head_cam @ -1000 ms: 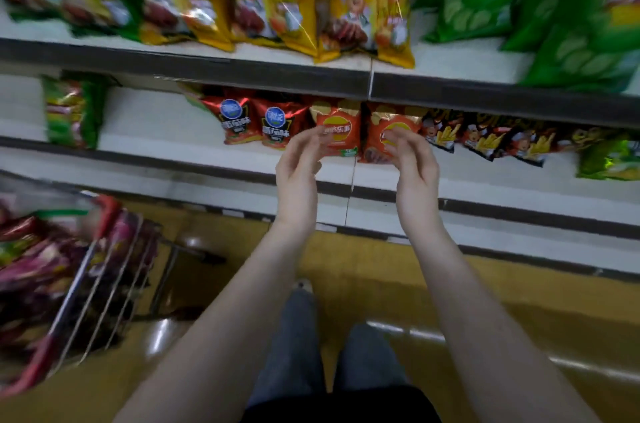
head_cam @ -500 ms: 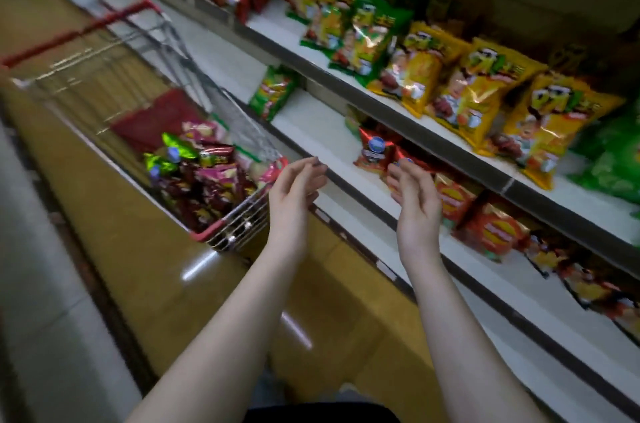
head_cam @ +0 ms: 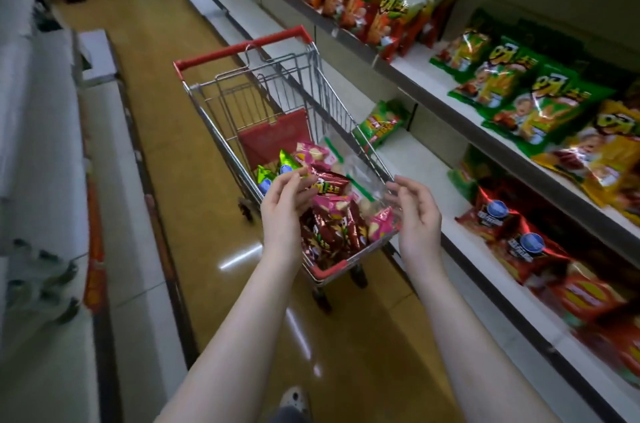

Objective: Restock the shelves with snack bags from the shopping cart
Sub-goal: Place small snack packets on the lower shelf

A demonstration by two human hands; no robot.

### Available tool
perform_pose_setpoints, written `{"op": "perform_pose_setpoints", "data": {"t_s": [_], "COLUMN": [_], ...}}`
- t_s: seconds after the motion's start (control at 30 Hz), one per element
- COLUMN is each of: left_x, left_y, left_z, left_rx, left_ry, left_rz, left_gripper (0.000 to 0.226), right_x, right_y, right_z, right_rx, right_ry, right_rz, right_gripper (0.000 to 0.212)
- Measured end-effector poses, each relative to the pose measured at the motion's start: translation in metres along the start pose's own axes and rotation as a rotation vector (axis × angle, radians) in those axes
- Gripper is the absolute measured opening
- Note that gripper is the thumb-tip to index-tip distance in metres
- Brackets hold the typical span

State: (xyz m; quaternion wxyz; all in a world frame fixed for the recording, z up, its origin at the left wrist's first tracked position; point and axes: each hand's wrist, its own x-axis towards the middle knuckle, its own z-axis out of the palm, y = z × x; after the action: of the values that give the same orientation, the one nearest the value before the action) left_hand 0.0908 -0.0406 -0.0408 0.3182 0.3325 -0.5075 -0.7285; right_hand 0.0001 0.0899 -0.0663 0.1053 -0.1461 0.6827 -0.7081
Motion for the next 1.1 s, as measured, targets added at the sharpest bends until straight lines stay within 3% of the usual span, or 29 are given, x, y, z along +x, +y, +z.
{"op": "perform_pose_setpoints", "data": {"t_s": [0.23, 0.77, 0.9, 1.1], "left_x": [0.076, 0.230, 0.252, 0.307], "left_y": [0.004, -0.045, -0.059, -0.088], "left_z": [-0.025, 0.015, 0.025, 0.031], "left_rx": [0.027, 0.191, 0.182, 0.255], "left_ry": [-0.021, -0.016, -0.101, -0.325], "left_rz": [-0.032, -0.187, -0.244, -0.383], "left_gripper": [0.020, 0.017, 0.016, 0.014], "right_x": [0.039, 0.180, 0.191, 0.189], "right_y": [0.021, 0.109, 0.118, 0.149], "right_z": [0.047, 0.066, 0.066, 0.073], "right_rx": [-0.051, -0.074, -0.042, -0.165], "right_ry": [0.039, 0.212, 0.272, 0.532], "right_rz": [0.056, 0.281, 0.318, 0.369], "right_gripper": [0.019, 0.023, 0.019, 0.020]}}
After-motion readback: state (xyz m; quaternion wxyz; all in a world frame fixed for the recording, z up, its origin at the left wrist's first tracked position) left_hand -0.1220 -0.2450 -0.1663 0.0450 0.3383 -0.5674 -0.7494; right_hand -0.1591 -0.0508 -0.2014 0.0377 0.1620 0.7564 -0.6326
